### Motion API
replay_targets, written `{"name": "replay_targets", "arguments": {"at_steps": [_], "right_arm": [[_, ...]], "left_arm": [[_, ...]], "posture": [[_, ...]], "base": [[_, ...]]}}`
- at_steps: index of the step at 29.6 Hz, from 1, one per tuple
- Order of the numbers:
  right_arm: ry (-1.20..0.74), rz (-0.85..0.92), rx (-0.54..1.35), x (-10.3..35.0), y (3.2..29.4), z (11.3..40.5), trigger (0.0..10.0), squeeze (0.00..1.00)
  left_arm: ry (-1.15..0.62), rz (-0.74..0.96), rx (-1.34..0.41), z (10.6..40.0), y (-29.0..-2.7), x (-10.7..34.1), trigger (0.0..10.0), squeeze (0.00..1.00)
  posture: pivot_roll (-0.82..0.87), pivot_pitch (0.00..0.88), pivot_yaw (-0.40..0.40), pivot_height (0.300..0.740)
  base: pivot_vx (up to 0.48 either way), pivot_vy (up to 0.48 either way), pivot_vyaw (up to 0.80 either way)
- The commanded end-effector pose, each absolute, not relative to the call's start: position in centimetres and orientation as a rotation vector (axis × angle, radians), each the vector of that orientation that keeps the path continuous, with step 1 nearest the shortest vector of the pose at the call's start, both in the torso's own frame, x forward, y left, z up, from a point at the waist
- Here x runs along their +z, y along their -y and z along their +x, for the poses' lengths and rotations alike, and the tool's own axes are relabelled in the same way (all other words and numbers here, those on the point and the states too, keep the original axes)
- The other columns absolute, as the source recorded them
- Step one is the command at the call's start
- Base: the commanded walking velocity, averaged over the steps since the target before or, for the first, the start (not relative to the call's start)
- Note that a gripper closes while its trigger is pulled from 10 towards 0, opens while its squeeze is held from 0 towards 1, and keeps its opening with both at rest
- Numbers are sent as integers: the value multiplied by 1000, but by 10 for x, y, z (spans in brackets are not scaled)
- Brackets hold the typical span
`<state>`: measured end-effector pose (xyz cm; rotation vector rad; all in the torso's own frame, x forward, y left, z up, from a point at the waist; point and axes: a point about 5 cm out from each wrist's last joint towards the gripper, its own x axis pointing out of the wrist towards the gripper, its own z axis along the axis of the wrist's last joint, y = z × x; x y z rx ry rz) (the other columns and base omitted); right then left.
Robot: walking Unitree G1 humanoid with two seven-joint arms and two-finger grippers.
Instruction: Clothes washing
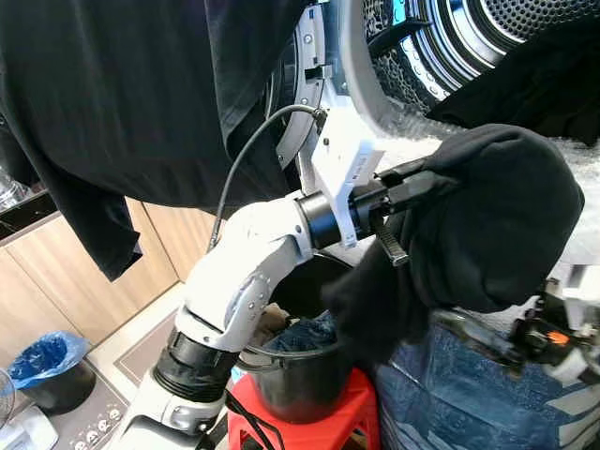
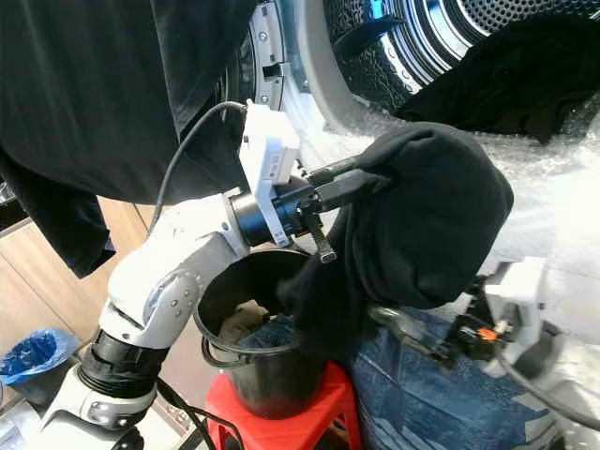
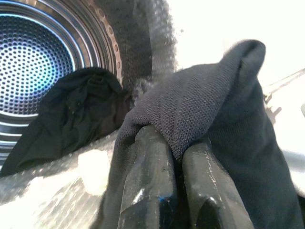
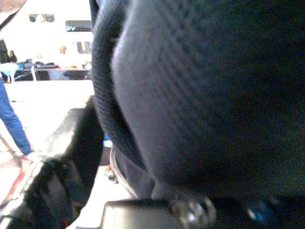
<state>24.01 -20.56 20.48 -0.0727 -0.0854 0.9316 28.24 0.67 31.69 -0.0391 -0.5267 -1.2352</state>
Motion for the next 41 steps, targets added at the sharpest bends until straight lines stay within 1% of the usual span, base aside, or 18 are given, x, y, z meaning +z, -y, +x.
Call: {"name": "replay_targets", "arguments": {"at_steps": [1, 6, 7, 10, 13, 20, 24, 29, 33, 35, 36, 37, 41], "right_arm": [[109, -105, 944, 208, 193, 241, 10000, 0], [146, -67, 862, 205, 183, 251, 10000, 0], [156, -39, 822, 204, 182, 255, 10000, 0], [175, -22, 801, 205, 179, 257, 10000, 0], [199, -13, 666, 208, 180, 271, 10000, 0], [211, 2, 552, 208, 182, 282, 10000, 0], [225, 25, 463, 209, 188, 290, 10000, 0], [239, 84, 392, 213, 186, 297, 10000, 0], [257, 105, 394, 216, 181, 298, 10000, 0], [258, 167, 439, 217, 175, 299, 10000, 0], [255, 178, 433, 216, 175, 299, 5686, 0], [246, 200, 443, 216, 173, 298, 0, 0], [252, 238, 474, 217, 170, 297, 0, 0]], "left_arm": [[581, -33, -1232, 280, -7, 328, 10000, 0], [600, -49, -1252, 276, 1, 332, 10000, 0], [608, -56, -1258, 275, 3, 334, 10000, 0], [614, -61, -1257, 274, 4, 335, 10000, 0], [616, -70, -1255, 274, 5, 336, 10000, 0], [627, -87, -1257, 272, 6, 340, 10000, 0], [632, -96, -1244, 272, 6, 341, 10000, 0], [636, -104, -1238, 272, 6, 342, 10000, 0], [636, -107, -1242, 272, 7, 342, 10000, 0], [635, -108, -1242, 271, 7, 342, 10000, 0], [635, -109, -1242, 271, 8, 342, 10000, 0], [636, -110, -1243, 271, 8, 342, 10000, 0], [639, -114, -1244, 270, 8, 343, 10000, 0]], "posture": [[-112, 20, 76, 740], [-102, 26, 75, 740], [-102, 26, 75, 740], [-97, 34, 77, 740], [-98, 37, 77, 740], [-94, 40, 75, 740], [-89, 47, 72, 740], [-88, 51, 70, 740], [-87, 52, 71, 740], [-86, 52, 71, 740], [-87, 53, 71, 740], [-85, 53, 71, 740], [-85, 53, 72, 740]], "base": [[0, 0, 0], [0, 0, 0], [0, 0, 0], [0, 0, 0], [0, 0, 0], [0, 0, 0], [0, 0, 0], [0, 0, 0], [0, 0, 0], [0, 0, 0], [0, 0, 0], [0, 0, 0], [0, 0, 0]]}}
